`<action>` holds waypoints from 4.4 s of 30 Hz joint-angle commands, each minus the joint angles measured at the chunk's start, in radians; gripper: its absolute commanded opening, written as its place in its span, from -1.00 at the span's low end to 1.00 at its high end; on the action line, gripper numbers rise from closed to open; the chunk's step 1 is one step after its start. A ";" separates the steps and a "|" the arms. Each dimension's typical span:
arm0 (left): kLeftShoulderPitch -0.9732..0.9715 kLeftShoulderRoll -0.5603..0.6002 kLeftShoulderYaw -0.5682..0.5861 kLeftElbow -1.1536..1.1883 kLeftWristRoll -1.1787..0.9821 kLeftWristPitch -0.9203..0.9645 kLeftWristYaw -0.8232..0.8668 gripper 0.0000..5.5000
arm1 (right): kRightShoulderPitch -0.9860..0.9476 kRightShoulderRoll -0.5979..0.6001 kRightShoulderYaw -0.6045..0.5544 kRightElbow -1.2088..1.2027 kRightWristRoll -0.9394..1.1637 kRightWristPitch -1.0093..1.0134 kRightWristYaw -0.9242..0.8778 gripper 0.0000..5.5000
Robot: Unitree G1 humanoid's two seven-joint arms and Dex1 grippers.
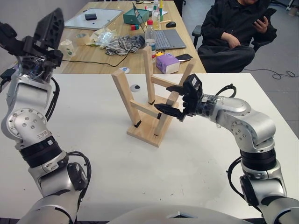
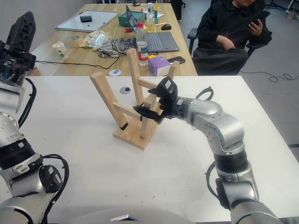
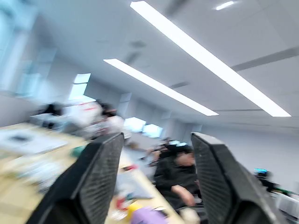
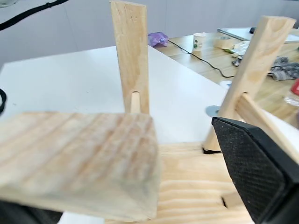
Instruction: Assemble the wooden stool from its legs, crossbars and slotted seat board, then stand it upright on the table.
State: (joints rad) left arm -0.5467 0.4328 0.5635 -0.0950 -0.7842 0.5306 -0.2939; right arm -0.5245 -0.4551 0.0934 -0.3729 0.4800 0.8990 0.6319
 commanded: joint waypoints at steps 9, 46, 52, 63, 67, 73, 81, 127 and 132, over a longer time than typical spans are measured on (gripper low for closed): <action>0.256 -0.289 -0.327 -0.024 0.264 0.018 0.235 -0.81 | 0.047 -0.166 -0.106 0.055 -0.024 -0.043 0.047 0.66; 0.178 -0.472 -0.489 -0.322 -0.300 0.317 0.576 -1.00 | 0.229 0.192 -0.334 0.170 0.050 -0.217 -0.423 -0.99; -0.080 -0.213 -0.118 -0.311 -0.238 0.000 0.488 -1.00 | 0.287 0.186 -0.300 0.119 -0.019 -0.229 -0.462 -0.99; 0.162 0.045 -0.071 0.219 0.250 -0.086 0.442 -1.00 | 0.232 0.161 -0.301 0.106 -0.157 -0.246 -0.595 -0.99; 0.127 -0.280 -0.416 -0.152 -0.126 0.399 0.489 -1.00 | 0.204 0.294 -0.029 -0.061 -0.121 -0.113 -0.579 -0.99; 0.124 -0.409 -0.450 -0.304 -0.388 0.596 0.646 -1.00 | 0.203 0.359 0.160 -0.138 -0.093 0.027 -0.539 -0.99; -0.016 -0.018 -0.222 -0.169 -0.008 0.209 0.388 -1.00 | 0.026 0.344 -0.220 -0.051 0.012 -0.150 -0.519 -0.99; 0.449 0.313 -0.465 -0.306 -0.082 0.636 -0.231 -1.00 | -0.373 0.012 -0.767 0.712 0.624 -0.448 -0.349 -0.99; 0.419 0.201 -0.506 -0.353 -0.168 0.689 -0.212 -1.00 | -0.305 0.015 -0.368 1.094 0.109 -0.695 -0.130 -0.99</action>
State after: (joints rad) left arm -0.0887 0.6904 0.0847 -0.4433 -0.9376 1.1989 -0.5288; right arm -0.8375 -0.4777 -0.4192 0.5706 0.7531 0.2881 0.4267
